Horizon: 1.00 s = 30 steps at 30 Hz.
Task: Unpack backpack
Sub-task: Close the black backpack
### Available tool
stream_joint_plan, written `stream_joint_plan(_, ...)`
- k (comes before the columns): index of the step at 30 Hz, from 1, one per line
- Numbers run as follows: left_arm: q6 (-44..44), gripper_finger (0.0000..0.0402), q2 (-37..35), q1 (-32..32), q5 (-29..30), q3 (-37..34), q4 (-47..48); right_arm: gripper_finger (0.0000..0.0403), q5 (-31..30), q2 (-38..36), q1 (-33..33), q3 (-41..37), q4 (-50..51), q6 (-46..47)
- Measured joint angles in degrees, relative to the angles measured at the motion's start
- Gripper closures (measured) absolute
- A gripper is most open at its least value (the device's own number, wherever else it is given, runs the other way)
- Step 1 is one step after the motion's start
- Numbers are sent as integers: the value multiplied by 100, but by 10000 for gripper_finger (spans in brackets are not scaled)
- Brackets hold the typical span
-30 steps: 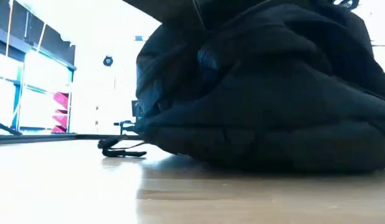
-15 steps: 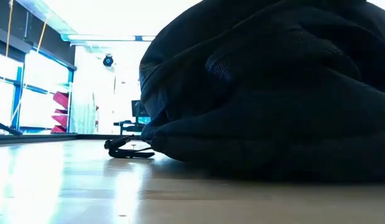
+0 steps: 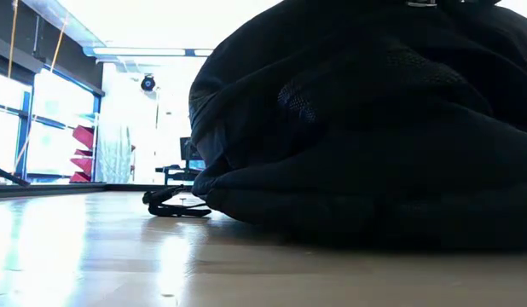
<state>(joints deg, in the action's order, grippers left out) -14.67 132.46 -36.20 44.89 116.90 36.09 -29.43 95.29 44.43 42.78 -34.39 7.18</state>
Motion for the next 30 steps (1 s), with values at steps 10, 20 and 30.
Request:
stream_joint_plan(10,147,396,0,-308,609,0,2,272,-695,-13,511,-2,515,-1086)
stream_joint_plan(20,575,395,8,-410,9,0,-293,237,-1405,-13,771,-7,968,-995)
stream_joint_plan(30,3585,291,398,-357,-1144,100,-1047,208,-1491,-13,771,-7,990,-1003)
